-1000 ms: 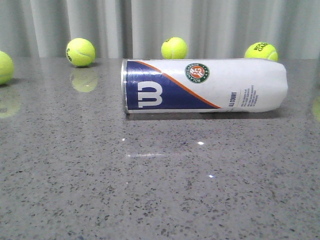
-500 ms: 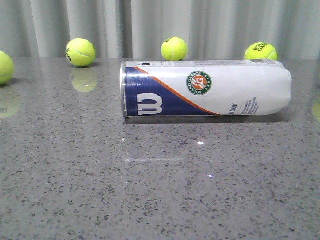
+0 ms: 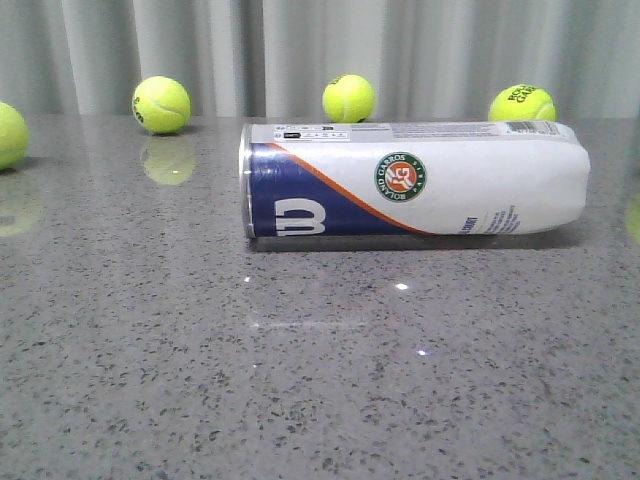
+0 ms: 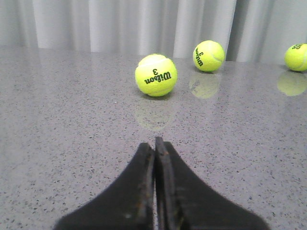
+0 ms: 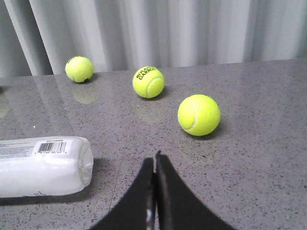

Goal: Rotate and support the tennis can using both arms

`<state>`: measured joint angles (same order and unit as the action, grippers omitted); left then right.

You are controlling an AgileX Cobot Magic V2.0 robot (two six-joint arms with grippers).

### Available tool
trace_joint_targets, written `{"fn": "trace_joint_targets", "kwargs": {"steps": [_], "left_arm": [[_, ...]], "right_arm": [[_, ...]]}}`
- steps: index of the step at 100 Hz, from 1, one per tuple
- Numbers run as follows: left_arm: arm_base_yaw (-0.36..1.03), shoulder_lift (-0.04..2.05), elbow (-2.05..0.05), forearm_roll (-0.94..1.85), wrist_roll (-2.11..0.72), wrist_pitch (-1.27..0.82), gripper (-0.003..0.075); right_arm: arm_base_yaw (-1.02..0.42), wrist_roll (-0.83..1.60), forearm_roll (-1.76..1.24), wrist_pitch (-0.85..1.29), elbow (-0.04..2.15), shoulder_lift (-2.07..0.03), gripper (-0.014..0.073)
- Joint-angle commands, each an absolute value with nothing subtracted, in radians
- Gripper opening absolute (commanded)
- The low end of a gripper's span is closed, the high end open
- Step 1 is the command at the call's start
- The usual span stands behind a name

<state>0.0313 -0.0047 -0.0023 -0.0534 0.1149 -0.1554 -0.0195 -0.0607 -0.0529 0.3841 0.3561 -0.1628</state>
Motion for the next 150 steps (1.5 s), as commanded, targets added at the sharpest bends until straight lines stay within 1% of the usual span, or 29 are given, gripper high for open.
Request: {"fn": "trace_joint_targets", "kwargs": {"steps": [1, 17, 38, 63, 73, 87, 104, 117, 121, 126, 131, 135, 136, 138, 139, 143, 148, 150], "left_arm": [[0.029, -0.044, 0.046, -0.047, 0.112, -0.081, -0.0021], [0.029, -0.044, 0.046, -0.062, 0.112, -0.079, -0.0021], [0.029, -0.044, 0.033, -0.067, 0.112, 0.011, -0.0021], [0.029, -0.014, -0.112, -0.109, 0.110, -0.118, -0.0021], [0.029, 0.044, -0.198, -0.115, 0.110, -0.157, -0.0021], [0.029, 0.157, -0.326, -0.115, 0.110, -0.266, -0.0021], [0.029, 0.355, -0.462, -0.115, 0.110, -0.464, -0.0021], [0.032, 0.483, -0.545, -0.111, 0.110, -0.514, -0.0015], [0.032, 0.519, -0.564, -0.111, 0.110, -0.525, 0.0010], [0.032, 0.558, -0.589, -0.106, 0.110, -0.541, 0.0069], [0.032, 0.596, -0.617, -0.099, 0.110, -0.557, 0.0158], [0.032, 0.627, -0.633, -0.094, 0.110, -0.564, 0.0252], [0.032, 0.627, -0.639, -0.094, 0.110, -0.564, 0.0286], [0.032, 0.645, -0.647, -0.094, 0.110, -0.564, 0.0319], [0.032, 0.650, -0.649, -0.094, 0.110, -0.564, 0.0352], [0.032, 0.674, -0.665, -0.094, 0.110, -0.564, 0.0440], [0.032, 0.706, -0.684, -0.090, 0.110, -0.569, 0.0510], [0.032, 0.720, -0.693, -0.087, 0.110, -0.569, 0.0522]], "right_arm": [[-0.015, -0.054, -0.055, 0.309, 0.380, -0.172, -0.0066], [-0.015, -0.054, -0.055, 0.309, 0.380, -0.172, -0.0066], [-0.015, -0.054, -0.055, 0.309, 0.380, -0.172, -0.0066], [-0.015, -0.054, -0.055, 0.309, 0.380, -0.172, -0.0066], [-0.015, -0.054, -0.055, 0.309, 0.380, -0.172, -0.0066], [-0.015, -0.054, -0.055, 0.309, 0.380, -0.172, -0.0066], [-0.015, -0.054, -0.055, 0.309, 0.380, -0.172, -0.0066], [-0.015, -0.054, -0.055, 0.309, 0.380, -0.172, -0.0066], [-0.015, -0.054, -0.055, 0.309, 0.380, -0.172, -0.0066], [-0.015, -0.054, -0.055, 0.309, 0.380, -0.172, -0.0066], [-0.015, -0.054, -0.055, 0.309, 0.380, -0.172, -0.0066], [-0.015, -0.054, -0.055, 0.309, 0.380, -0.172, -0.0066], [-0.015, -0.054, -0.055, 0.309, 0.380, -0.172, -0.0066], [-0.015, -0.054, -0.055, 0.309, 0.380, -0.172, -0.0066], [-0.015, -0.054, -0.055, 0.309, 0.380, -0.172, -0.0066], [-0.015, -0.054, -0.055, 0.309, 0.380, -0.172, -0.0066], [-0.015, -0.054, -0.055, 0.309, 0.380, -0.172, -0.0066], [-0.015, -0.054, -0.055, 0.309, 0.380, -0.172, -0.0066]]}}
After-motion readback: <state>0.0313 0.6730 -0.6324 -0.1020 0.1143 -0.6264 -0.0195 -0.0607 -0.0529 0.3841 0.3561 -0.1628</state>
